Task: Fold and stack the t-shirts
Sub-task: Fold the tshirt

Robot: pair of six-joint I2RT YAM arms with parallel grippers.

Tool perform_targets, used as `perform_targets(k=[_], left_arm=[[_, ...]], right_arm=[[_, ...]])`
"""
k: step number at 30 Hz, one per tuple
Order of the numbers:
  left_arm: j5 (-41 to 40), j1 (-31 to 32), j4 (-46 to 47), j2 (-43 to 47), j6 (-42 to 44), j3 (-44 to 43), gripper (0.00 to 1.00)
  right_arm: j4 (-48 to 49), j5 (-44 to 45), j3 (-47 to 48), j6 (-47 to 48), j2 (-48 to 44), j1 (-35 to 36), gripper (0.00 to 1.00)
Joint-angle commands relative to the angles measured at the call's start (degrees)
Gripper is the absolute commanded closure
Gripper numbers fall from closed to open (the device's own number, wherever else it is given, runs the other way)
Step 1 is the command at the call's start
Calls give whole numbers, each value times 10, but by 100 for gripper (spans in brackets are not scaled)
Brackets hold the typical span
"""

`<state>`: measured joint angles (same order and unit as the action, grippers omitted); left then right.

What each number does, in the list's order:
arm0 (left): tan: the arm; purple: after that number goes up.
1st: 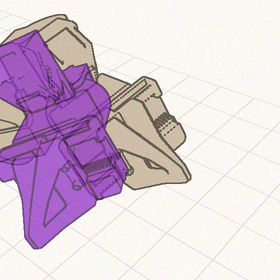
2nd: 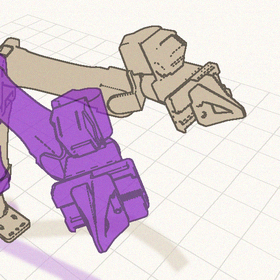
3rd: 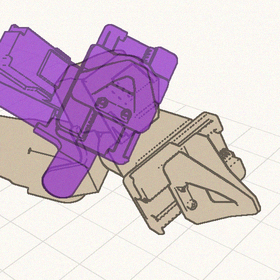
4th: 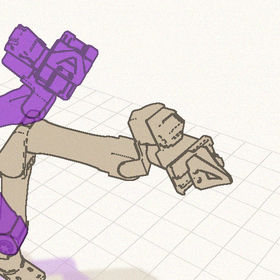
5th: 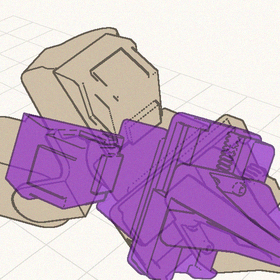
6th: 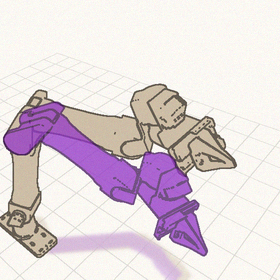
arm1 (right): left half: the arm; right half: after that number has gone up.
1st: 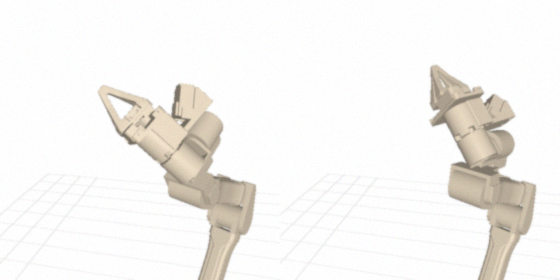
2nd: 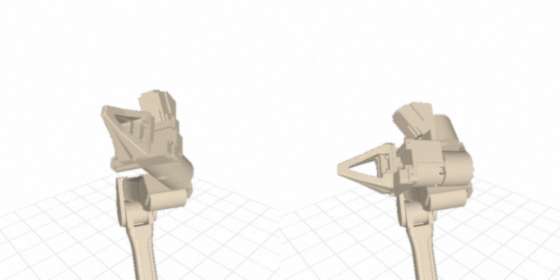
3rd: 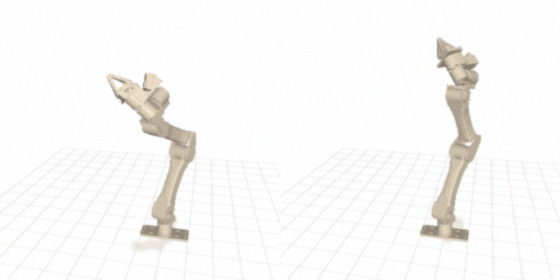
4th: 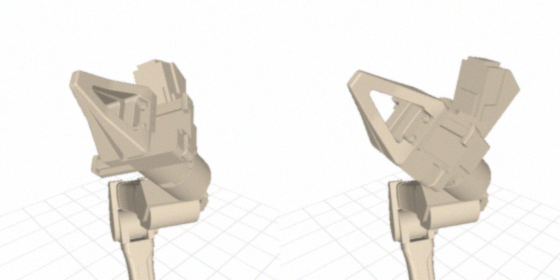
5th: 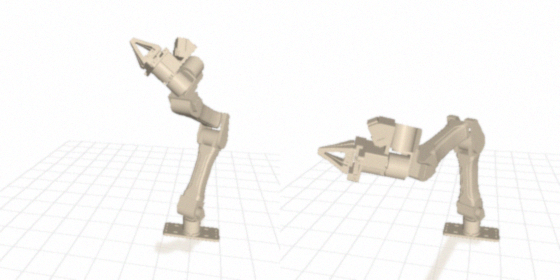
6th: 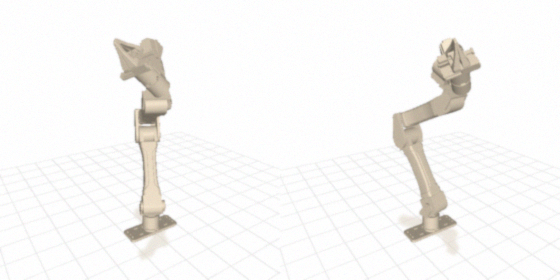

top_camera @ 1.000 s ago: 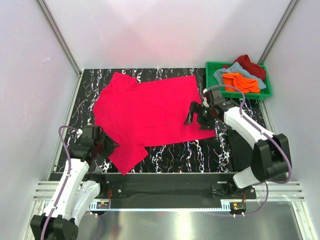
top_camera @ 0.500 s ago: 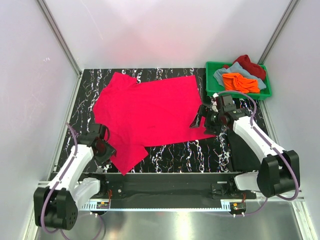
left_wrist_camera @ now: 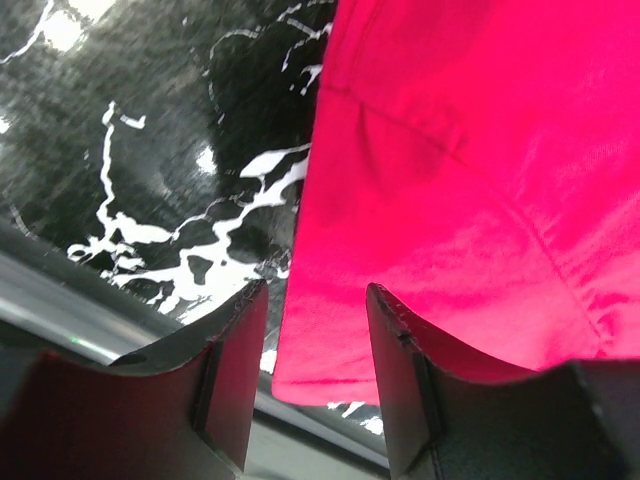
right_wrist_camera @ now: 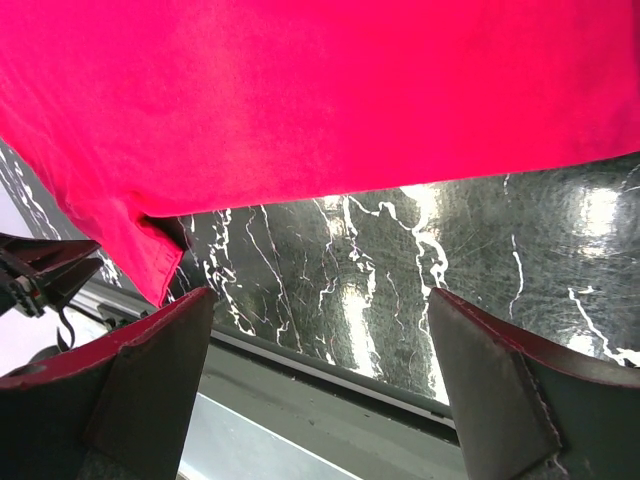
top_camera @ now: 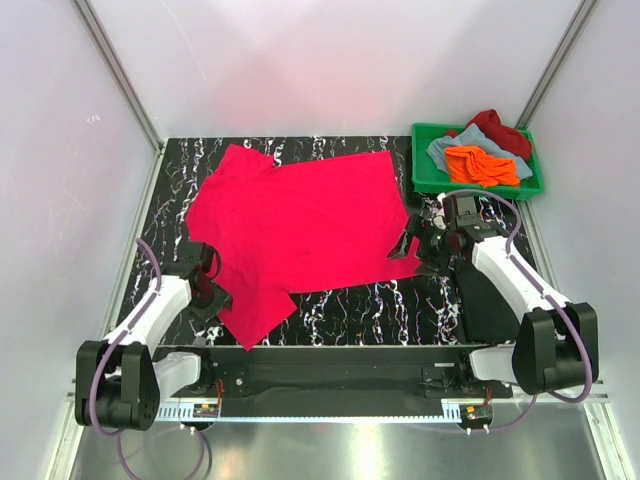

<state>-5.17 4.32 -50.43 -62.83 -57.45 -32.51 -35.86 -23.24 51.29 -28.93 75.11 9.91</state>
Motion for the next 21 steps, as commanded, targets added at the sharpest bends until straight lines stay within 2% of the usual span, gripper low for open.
perform_targets(k=[1,14,18,20,21], left_arm=[[5,-8,40,-17,2,6,52],[9,-38,44,-32,-8,39,57],[9,-42,45,-29,8,32,67],[9,-42,44,-26,12,27,78],[10,-42,44,-24,13,29,80]], right_arm=[[7,-14,-1,6,-23,-12,6],[5,17,-29,-45,-17,-46,9],[4,27,-56,-81,-8,-80,19],[3,28,-57,-80,6,-91,20],[4,29,-54,-75,12,-93,25]])
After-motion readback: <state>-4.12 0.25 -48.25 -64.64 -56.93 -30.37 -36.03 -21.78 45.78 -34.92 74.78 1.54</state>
